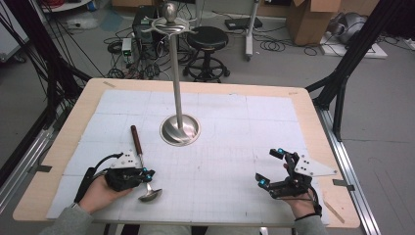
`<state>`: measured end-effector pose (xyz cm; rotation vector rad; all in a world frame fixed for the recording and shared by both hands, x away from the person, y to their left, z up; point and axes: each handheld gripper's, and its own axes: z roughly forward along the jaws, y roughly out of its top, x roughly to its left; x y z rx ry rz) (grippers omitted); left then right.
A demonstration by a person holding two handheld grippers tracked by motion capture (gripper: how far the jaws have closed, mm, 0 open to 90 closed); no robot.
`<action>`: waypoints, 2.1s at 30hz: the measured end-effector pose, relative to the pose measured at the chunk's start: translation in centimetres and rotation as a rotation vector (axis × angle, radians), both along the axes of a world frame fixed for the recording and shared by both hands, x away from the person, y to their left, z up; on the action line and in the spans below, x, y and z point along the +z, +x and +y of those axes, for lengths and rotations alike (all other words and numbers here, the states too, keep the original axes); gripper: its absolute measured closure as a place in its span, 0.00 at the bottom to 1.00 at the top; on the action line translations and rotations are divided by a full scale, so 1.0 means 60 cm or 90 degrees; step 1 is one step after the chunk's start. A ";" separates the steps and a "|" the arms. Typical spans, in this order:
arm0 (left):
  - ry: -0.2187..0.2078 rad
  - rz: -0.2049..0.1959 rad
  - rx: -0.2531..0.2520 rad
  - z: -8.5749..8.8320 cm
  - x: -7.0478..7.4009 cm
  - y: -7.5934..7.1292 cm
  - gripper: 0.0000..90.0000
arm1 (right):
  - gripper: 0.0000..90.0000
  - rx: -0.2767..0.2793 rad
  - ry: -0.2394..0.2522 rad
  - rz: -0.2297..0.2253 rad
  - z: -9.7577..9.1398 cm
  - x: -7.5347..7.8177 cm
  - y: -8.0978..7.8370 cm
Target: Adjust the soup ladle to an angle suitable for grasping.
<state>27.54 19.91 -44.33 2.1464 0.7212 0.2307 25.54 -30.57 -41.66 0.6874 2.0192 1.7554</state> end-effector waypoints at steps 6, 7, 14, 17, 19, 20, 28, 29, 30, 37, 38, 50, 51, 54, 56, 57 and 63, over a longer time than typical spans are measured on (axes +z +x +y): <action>0.006 0.008 -0.006 -0.002 -0.004 -0.003 1.00 | 0.01 -0.001 0.000 0.003 -0.002 -0.001 0.000; 0.006 0.007 -0.007 -0.001 -0.004 -0.004 1.00 | 0.01 0.000 0.000 0.003 -0.001 -0.001 0.000; 0.003 0.009 -0.007 0.003 -0.005 -0.006 1.00 | 0.01 0.000 0.000 0.004 -0.002 -0.001 0.000; 0.003 0.009 -0.007 0.003 -0.005 -0.008 1.00 | 0.01 -0.002 -0.003 0.002 -0.001 -0.001 0.000; 0.001 0.007 -0.016 0.009 -0.006 -0.011 1.00 | 0.01 -0.001 -0.002 0.002 -0.001 -0.001 0.000; -0.002 0.007 -0.015 0.011 -0.006 -0.013 1.00 | 0.01 0.000 -0.002 0.003 -0.002 -0.001 0.000; -0.004 0.012 -0.024 0.027 -0.007 -0.021 1.00 | 0.01 0.000 -0.001 0.009 -0.001 -0.001 0.000; -0.002 0.011 -0.023 0.026 -0.007 -0.022 1.00 | 0.01 -0.001 -0.003 0.008 -0.001 -0.002 0.000; -0.002 0.011 -0.022 0.025 -0.007 -0.022 1.00 | 0.01 -0.001 -0.005 0.008 -0.001 -0.002 0.001; -0.005 0.007 -0.039 0.028 -0.008 -0.028 1.00 | 0.01 0.000 -0.003 0.016 0.000 -0.003 0.000; -0.004 0.006 -0.040 0.030 -0.008 -0.029 1.00 | 0.01 0.001 -0.003 0.016 -0.001 -0.003 0.000; -0.022 -0.038 -0.014 0.063 0.015 -0.041 1.00 | 0.01 0.001 -0.005 0.014 -0.001 -0.004 0.002; -0.020 -0.041 -0.003 0.072 0.015 -0.042 1.00 | 0.01 0.001 -0.005 0.015 -0.001 -0.004 0.002; -0.023 -0.038 0.033 0.102 0.013 -0.043 1.00 | 0.01 0.001 -0.006 0.019 0.000 -0.005 0.002; -0.028 -0.036 0.053 0.119 0.012 -0.043 1.00 | 0.01 0.001 -0.007 0.019 0.001 -0.005 0.003; -0.025 -0.036 0.054 0.124 0.011 -0.042 1.00 | 0.01 0.000 -0.009 0.016 0.001 -0.005 0.004; -0.004 -0.026 0.067 0.128 -0.001 -0.029 1.00 | 0.01 0.003 -0.012 0.023 0.003 -0.006 0.004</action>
